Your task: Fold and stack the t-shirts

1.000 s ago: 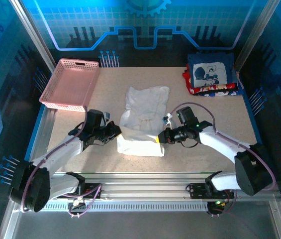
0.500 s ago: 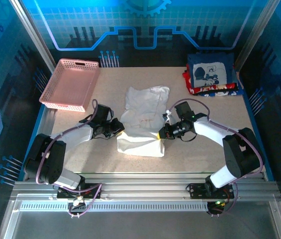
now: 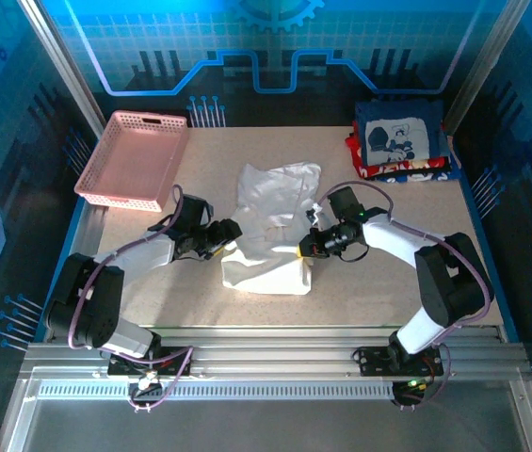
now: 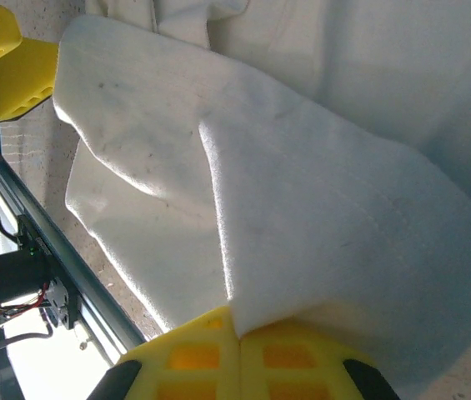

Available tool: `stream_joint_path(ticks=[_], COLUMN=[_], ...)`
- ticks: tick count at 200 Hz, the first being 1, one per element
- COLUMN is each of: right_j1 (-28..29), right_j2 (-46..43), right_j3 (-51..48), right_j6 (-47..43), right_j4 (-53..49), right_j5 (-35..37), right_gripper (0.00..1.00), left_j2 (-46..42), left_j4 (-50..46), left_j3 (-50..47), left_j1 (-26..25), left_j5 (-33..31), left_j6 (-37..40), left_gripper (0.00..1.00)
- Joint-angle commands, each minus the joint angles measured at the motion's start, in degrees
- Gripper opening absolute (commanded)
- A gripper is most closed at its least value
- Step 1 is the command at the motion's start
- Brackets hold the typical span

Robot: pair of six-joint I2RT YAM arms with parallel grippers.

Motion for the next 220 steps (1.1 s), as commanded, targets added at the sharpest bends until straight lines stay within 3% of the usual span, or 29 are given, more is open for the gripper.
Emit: stream_joint_path(ticks=[1,70,116,135,220], right_j1=[-0.77,-0.77,-0.79,-0.71,-0.42], right_j2=[0.25,0.43,0.59,0.39,-1.44], right_j3=[0.47,0.43,1.33,2.46,9.28], right_j6=[-0.85,-0.99,-0.26,0.04,-1.08], right_j4=[-0.11,-0.44,-0.03,-0.19,-3.36], right_j5=[-0.27,0.06,1.22,1.37,1.84], right_gripper=[0.03,0.03,0.04,0.04,0.03], left_j2=[2.79,14.69,15.61,13.28,6.56], left_j4=[-3.42,-6.13,-6.99,-9.88,-13.72], left_j3=[2.57,11.56,13.46,14.62,20.18], left_j1=[-0.87,-4.11,-4.82,-4.78,-4.56], left_j5=[0.15,-0.66,1.41,1.39,3.84], left_j6=[1.14,1.54,4.21,6.48,13.00], left_gripper=[0.68,0.62,0.16,0.03,0.00])
